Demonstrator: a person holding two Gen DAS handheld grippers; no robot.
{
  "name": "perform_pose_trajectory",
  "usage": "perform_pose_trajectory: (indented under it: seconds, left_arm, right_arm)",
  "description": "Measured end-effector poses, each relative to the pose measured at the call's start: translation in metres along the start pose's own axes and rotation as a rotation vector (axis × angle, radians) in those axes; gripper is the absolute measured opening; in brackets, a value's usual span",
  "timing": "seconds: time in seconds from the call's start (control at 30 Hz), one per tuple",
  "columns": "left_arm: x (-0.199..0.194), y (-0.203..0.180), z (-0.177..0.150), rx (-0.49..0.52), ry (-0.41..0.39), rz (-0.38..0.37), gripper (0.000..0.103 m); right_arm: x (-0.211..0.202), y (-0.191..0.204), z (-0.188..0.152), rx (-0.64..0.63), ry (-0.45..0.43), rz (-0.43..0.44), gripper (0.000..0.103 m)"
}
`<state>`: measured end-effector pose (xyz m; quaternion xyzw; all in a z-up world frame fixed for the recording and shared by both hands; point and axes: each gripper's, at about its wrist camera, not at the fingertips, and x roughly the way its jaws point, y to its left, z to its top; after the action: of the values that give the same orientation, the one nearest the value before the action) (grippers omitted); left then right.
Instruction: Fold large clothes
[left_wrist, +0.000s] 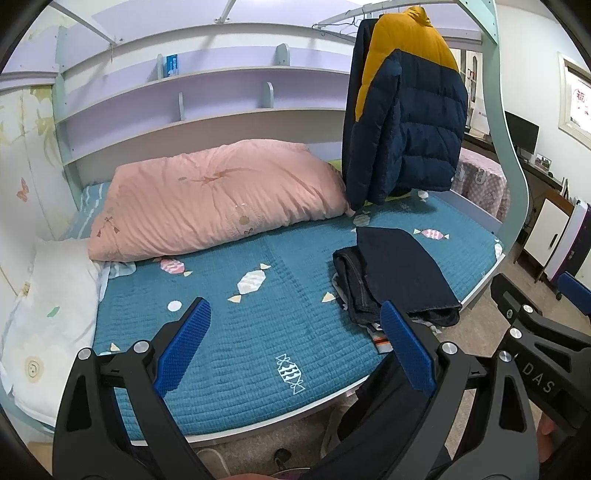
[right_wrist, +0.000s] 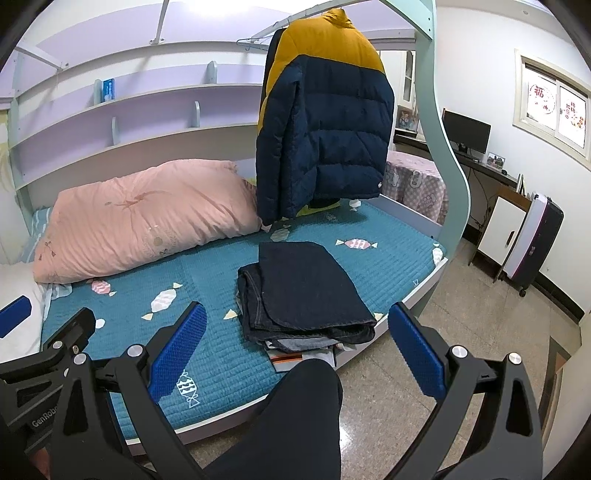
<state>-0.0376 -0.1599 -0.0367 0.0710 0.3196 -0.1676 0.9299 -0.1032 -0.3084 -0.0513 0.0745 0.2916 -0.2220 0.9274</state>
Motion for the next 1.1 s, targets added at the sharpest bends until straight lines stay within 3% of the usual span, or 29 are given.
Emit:
perform_pose_trajectory:
  seconds: [0.63,1.1]
  left_arm:
    - [0.010,-0.001,0.000,-0.006,0.037,-0.018,0.094]
    - [0.017,-0.001,0.000,-0.011,0.051,0.028,0.094]
  right_arm:
    - [0.004,-0.001,-0.001,0.016,0.024,0.004,0.095]
    - [0.011,-0.004,0.001,0.007,0.039,0.039,0.095]
